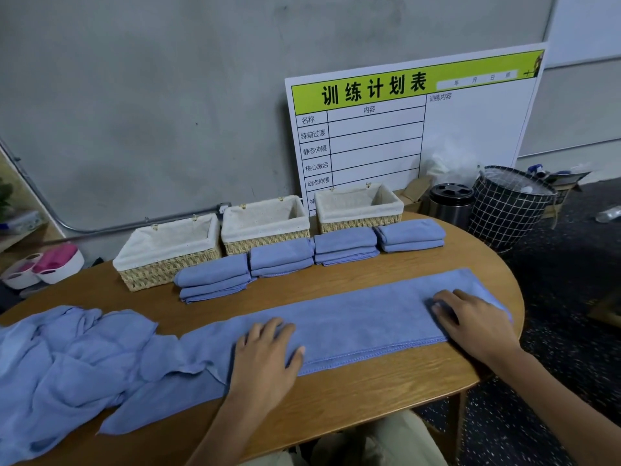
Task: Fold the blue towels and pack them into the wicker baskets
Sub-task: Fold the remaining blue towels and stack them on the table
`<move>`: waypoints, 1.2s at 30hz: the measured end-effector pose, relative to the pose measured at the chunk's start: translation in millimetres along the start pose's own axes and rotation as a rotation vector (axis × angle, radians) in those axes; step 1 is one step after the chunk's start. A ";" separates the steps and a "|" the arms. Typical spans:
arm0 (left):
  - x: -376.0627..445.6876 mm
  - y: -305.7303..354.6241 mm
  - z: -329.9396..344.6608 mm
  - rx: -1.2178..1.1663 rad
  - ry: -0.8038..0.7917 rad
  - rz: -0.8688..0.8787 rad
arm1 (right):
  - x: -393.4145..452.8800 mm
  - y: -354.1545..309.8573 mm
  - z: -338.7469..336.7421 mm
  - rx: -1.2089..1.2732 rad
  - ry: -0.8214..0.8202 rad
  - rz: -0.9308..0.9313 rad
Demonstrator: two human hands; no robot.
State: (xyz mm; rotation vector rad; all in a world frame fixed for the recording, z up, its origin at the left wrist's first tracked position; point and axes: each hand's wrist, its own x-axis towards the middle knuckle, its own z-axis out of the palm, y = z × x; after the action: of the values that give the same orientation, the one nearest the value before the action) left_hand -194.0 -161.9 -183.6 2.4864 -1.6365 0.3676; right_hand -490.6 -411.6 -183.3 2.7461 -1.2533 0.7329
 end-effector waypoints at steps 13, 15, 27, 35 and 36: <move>15.5 34.0 -7.6 -0.209 -0.238 0.005 | 1.9 9.7 5.1 0.119 -0.017 0.072; 17.5 32.6 -10.7 -0.153 -0.238 -0.007 | 4.2 15.4 2.6 0.087 -0.035 0.073; 86.9 134.9 10.5 -0.307 -0.196 0.197 | 35.4 28.9 3.3 0.042 -0.026 0.018; 84.8 129.8 15.9 -0.225 -0.335 0.187 | 36.4 34.5 13.4 0.041 -0.439 0.034; 83.3 129.1 15.1 -0.212 -0.345 0.184 | 36.1 33.4 12.5 0.043 -0.451 0.046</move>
State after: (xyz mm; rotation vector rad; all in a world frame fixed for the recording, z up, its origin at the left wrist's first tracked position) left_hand -279.1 -290.5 -176.7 2.3432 -1.9203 -0.2211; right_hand -489.3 -462.4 -184.2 3.0337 -1.3808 0.1375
